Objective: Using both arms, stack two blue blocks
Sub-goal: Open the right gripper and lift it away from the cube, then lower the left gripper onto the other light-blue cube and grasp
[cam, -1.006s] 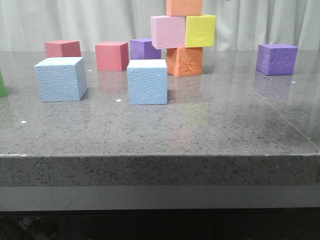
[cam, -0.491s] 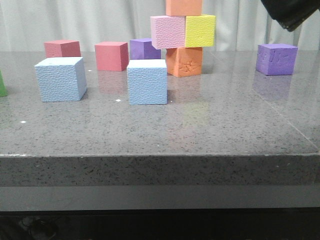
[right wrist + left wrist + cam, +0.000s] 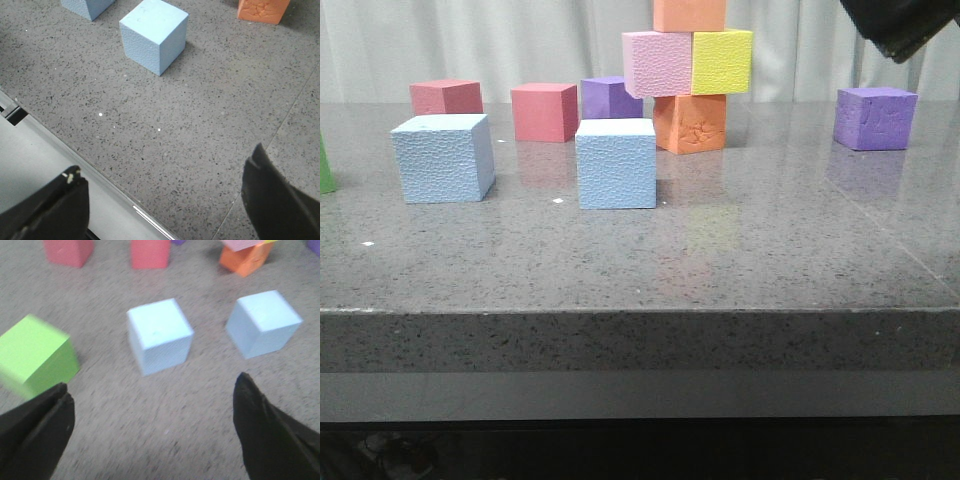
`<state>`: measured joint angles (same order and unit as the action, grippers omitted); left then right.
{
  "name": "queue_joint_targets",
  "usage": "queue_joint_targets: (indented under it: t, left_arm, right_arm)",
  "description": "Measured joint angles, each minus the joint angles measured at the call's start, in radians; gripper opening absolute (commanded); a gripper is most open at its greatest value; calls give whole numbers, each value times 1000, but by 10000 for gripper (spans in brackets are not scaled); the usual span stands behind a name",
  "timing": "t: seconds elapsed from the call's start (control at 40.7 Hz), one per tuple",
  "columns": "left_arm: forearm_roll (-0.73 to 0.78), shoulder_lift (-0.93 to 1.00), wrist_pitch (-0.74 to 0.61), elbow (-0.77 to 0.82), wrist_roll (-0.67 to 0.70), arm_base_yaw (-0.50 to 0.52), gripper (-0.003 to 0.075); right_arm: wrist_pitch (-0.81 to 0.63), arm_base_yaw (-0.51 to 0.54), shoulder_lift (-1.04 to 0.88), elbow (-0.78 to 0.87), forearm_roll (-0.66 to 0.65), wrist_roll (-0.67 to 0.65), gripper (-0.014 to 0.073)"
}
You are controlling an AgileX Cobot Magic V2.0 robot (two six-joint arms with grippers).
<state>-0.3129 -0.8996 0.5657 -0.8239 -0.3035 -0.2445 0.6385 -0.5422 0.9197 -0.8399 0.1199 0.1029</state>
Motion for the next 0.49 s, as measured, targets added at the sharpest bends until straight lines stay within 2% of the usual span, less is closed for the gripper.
queue_joint_targets:
  t: [0.098,0.196,0.491]
  left_arm:
    - [33,-82,-11,-67,16,-65,636]
    - [105,-178,-12,-140,91,-112,636]
    - [548,-476,136,-388,611,-245,636]
  right_arm:
    - [0,0,0,0,0,0,623]
    - [0,0,0,0,0,0,623]
    - [0,0,0,0,0,1,623]
